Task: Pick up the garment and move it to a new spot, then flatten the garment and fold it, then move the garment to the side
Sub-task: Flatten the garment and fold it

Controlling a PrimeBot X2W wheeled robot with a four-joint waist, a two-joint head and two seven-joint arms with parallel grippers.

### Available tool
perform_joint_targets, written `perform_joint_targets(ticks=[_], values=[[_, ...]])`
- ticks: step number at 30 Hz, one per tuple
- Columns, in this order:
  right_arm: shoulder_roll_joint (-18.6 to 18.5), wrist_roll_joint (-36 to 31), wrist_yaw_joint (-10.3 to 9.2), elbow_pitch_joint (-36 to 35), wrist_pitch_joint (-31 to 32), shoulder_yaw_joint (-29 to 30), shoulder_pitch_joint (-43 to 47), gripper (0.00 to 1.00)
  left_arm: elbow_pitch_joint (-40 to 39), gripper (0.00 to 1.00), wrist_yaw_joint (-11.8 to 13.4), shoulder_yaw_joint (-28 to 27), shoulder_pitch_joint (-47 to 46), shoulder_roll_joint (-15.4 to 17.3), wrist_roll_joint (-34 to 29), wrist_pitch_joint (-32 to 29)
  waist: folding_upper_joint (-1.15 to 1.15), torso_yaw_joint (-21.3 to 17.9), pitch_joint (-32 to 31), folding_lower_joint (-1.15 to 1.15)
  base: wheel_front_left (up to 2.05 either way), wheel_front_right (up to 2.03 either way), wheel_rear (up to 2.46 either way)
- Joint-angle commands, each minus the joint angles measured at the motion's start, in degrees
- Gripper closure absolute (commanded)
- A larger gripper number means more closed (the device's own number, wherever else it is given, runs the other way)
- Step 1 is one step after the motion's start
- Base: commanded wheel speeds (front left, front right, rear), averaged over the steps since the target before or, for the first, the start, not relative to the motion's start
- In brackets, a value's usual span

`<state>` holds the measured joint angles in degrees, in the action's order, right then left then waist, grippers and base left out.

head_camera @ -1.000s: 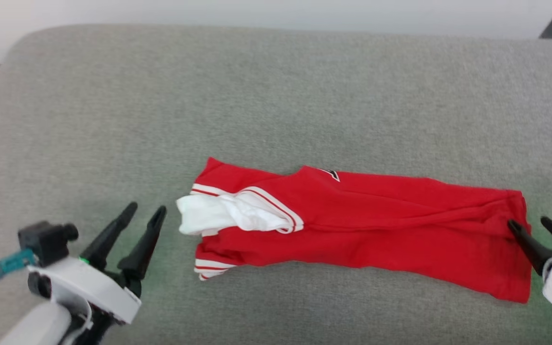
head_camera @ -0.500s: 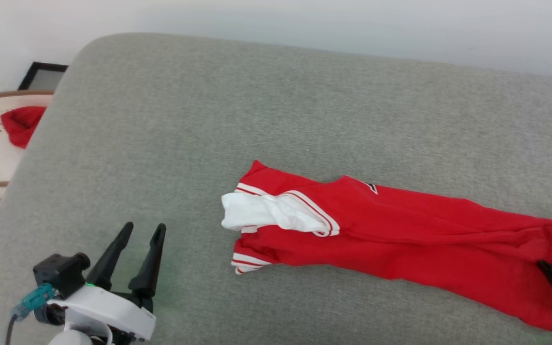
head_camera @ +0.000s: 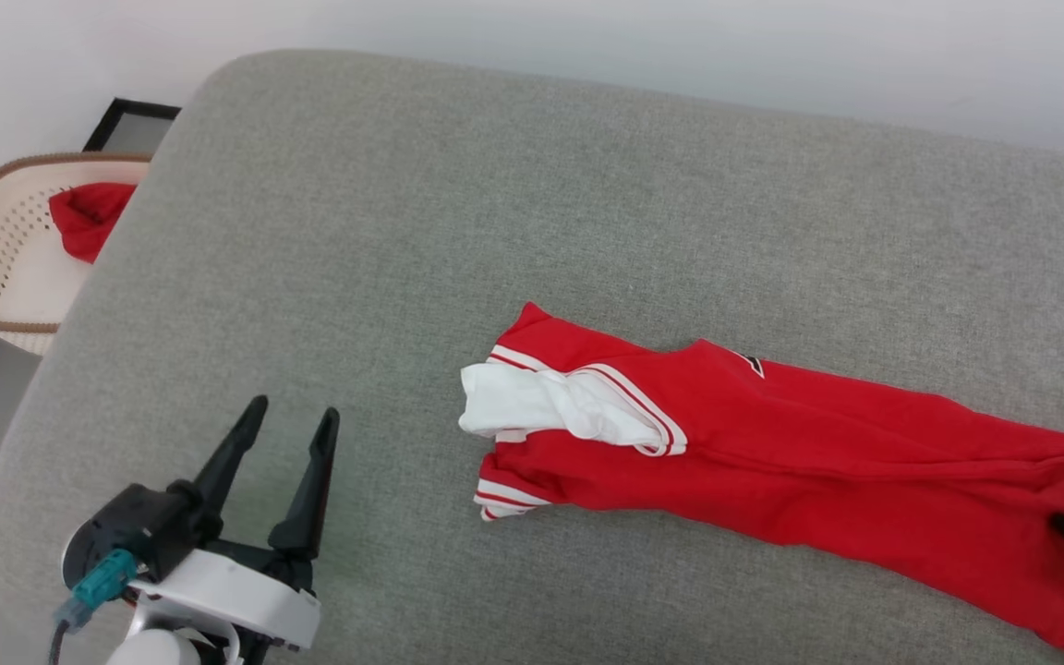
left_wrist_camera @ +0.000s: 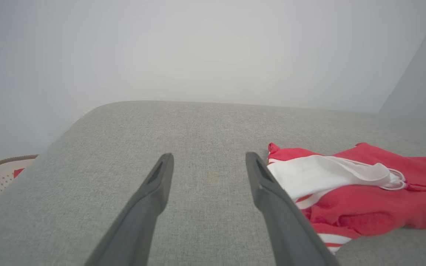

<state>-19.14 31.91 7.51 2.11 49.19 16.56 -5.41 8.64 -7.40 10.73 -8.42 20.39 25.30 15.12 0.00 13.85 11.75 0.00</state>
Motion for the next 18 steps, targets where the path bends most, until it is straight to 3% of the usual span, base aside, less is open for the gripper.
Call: perform_joint_targets(ticks=[1, 11, 18], values=[[0.49, -0.55, -0.05, -0.48, 0.84, 0.54, -0.65, 0.0, 0.2, 0.0, -0.1, 0.37, 0.33, 0.07, 0.28, -0.04, 0.0, -0.11, 0.4, 0.0, 0.0, 0.0, 0.0], [2.78, -4.08, -0.06, -1.1, 6.3, 2.34, -2.67, 0.0, 0.19, 0.0, -0.11, 0.96, -1.51, -0.24, 0.27, -0.04, 0.0, 0.18, 2.95, 0.0, 0.0, 0.0, 0.0], [5.37, -10.45, -0.06, 0.89, 10.32, 4.84, -6.02, 0.0, 0.02, 0.0, -0.12, 1.73, -3.53, -1.01, 0.98, -0.04, 0.0, 1.22, 6.17, 0.0, 0.0, 0.0, 0.0]])
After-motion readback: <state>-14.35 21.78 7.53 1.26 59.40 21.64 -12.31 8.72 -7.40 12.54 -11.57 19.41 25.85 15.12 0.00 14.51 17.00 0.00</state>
